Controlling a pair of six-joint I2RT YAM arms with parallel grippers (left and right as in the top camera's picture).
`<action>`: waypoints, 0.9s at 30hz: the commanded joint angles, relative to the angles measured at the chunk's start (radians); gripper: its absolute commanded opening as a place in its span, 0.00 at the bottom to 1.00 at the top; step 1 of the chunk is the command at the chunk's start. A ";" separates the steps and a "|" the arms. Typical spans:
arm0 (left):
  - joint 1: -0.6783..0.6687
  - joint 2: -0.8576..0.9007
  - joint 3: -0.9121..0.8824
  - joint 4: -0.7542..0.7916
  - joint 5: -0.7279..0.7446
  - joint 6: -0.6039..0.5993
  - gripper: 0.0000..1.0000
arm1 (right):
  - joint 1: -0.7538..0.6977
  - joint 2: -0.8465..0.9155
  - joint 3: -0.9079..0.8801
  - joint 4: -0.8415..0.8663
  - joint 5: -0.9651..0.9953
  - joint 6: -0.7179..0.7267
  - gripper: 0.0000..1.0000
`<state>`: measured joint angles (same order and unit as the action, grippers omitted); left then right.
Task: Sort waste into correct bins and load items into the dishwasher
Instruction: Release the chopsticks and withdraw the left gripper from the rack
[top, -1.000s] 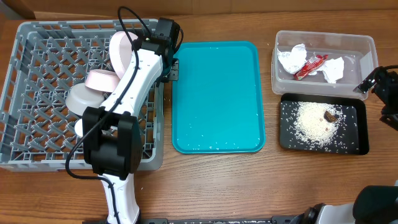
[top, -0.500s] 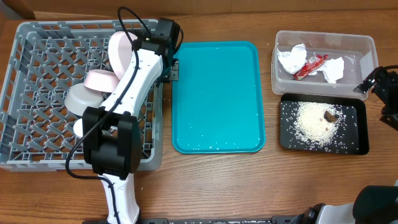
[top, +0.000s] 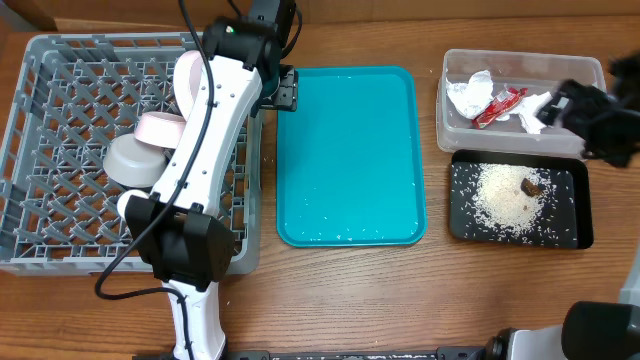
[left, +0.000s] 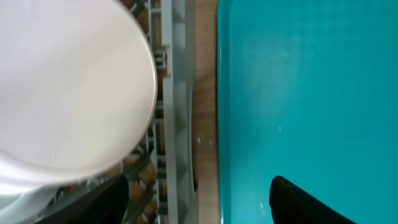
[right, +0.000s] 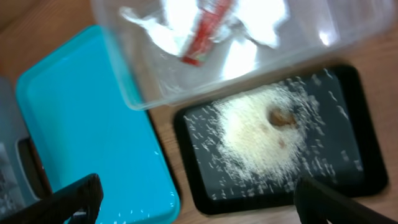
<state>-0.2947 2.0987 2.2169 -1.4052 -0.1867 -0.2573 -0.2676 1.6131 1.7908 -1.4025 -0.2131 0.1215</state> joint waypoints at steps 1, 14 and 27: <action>0.014 -0.018 0.058 -0.052 0.019 -0.060 0.74 | 0.093 -0.006 0.015 0.086 0.016 -0.056 1.00; 0.072 -0.061 0.033 -0.285 0.073 -0.117 0.76 | 0.167 0.053 0.012 0.083 0.033 -0.073 1.00; 0.072 -0.512 -0.386 -0.191 -0.057 -0.207 0.78 | 0.167 -0.058 -0.043 0.111 0.090 -0.067 1.00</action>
<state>-0.2211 1.7332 1.9305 -1.6424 -0.1829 -0.4294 -0.0990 1.6493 1.7733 -1.3151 -0.1444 0.0563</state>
